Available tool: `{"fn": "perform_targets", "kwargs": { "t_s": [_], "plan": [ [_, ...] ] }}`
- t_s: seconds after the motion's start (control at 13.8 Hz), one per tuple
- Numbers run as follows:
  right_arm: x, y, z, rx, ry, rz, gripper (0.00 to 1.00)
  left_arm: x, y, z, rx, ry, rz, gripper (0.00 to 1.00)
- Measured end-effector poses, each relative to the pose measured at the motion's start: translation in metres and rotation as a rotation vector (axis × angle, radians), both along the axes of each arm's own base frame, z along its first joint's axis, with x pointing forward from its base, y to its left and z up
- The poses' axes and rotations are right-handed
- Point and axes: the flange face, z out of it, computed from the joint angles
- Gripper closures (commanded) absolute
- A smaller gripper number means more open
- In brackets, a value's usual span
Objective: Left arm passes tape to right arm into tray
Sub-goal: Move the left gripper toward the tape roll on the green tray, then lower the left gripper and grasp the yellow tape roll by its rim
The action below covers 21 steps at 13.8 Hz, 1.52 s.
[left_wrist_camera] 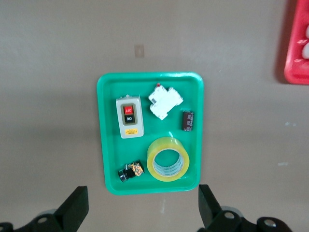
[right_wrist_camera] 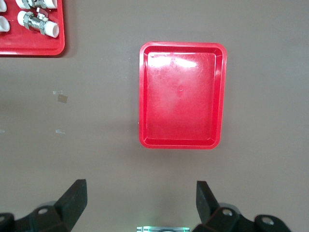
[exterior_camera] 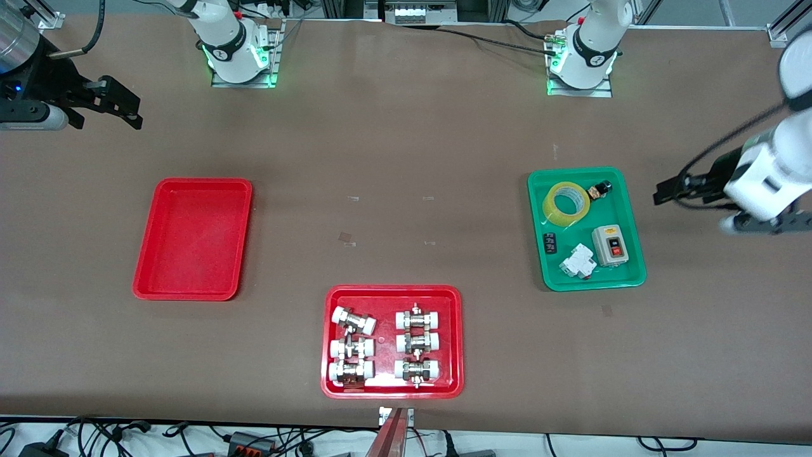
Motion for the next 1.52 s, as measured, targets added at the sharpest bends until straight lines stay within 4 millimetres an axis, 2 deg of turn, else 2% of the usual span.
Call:
{"fn": "perform_targets", "kwargs": {
  "t_s": [0.22,0.36,0.43,0.58,0.72,1.01,1.3,1.37,1.52],
  "plan": [
    [0.0,0.0,0.0,0.0,0.0,-0.001,0.0,0.01,0.004,-0.093,-0.038,0.181,-0.012,0.0],
    [0.0,0.0,0.0,0.0,0.0,-0.001,0.0,0.011,-0.001,-0.166,-0.064,0.244,-0.017,0.0],
    [0.0,0.0,0.0,0.0,-0.001,-0.001,0.0,0.007,-0.006,-0.196,-0.072,0.26,-0.021,0.0],
    [0.0,0.0,0.0,0.0,-0.001,-0.001,0.0,-0.009,-0.021,-0.233,-0.073,0.284,-0.035,0.0],
    [0.0,0.0,0.001,0.0,-0.001,-0.001,0.0,-0.025,-0.029,-0.253,-0.069,0.305,-0.045,0.0],
    [0.0,0.0,0.001,0.0,-0.002,-0.001,0.0,-0.051,-0.033,-0.287,-0.055,0.337,-0.016,0.0],
    [0.0,0.0,0.001,0.0,-0.003,-0.002,0.0,-0.067,-0.041,-0.308,-0.038,0.344,0.005,0.02],
    [0.0,0.0,0.001,0.0,-0.003,-0.002,0.0,-0.07,-0.045,-0.31,-0.03,0.35,0.015,0.08],
    [0.0,0.0,0.001,0.0,-0.003,-0.002,0.0,-0.073,-0.051,-0.313,-0.007,0.36,0.028,0.42]
  ]
}}
